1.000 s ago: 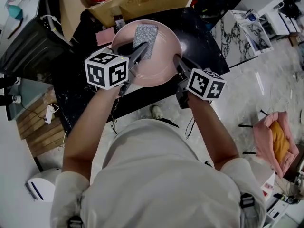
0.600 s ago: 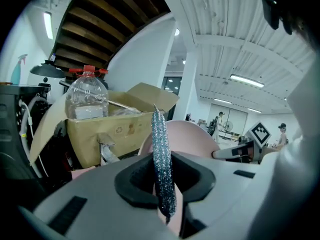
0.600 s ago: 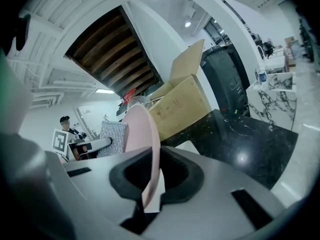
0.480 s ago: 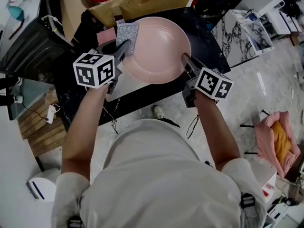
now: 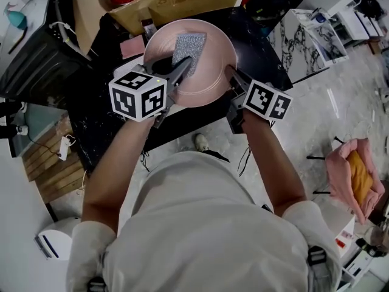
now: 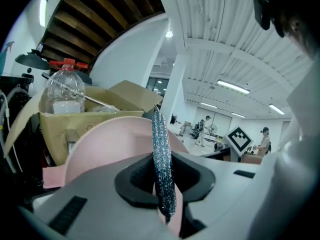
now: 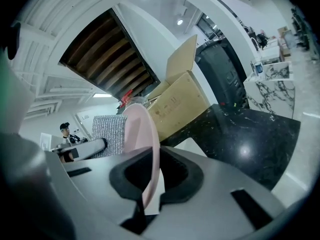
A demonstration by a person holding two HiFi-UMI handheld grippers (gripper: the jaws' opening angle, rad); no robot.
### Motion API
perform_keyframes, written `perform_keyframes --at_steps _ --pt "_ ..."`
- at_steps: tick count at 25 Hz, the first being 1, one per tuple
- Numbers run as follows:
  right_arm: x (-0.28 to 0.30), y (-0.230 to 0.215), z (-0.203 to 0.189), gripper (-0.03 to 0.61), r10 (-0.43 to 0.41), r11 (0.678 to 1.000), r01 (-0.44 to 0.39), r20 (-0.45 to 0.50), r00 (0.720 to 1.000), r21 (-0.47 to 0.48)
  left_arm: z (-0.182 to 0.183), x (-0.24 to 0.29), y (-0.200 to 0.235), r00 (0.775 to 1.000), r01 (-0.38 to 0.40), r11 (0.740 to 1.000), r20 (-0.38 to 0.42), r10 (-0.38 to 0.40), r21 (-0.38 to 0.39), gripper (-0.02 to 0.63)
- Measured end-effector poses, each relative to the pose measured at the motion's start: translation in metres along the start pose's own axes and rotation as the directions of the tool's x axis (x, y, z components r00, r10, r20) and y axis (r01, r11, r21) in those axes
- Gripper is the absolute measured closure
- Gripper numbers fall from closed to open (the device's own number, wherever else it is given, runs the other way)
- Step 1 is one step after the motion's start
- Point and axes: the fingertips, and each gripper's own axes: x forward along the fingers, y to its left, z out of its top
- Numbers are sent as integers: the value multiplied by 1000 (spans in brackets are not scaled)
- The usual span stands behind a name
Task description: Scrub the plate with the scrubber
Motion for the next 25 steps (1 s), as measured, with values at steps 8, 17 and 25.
perform_keyframes --at_steps 8,17,25 --pt "9 19 -4 557 33 999 -33 -10 999 -2 -8 28 -31 996 81 996 -20 -82 -31 551" --pt "5 25 -2 555 51 999 -51 3 999 -2 -10 24 -19 997 70 995 -12 -71 -70 551" --pt "2 26 0 554 54 998 -54 3 999 -10 -8 11 0 999 39 997 -23 -40 -72 551"
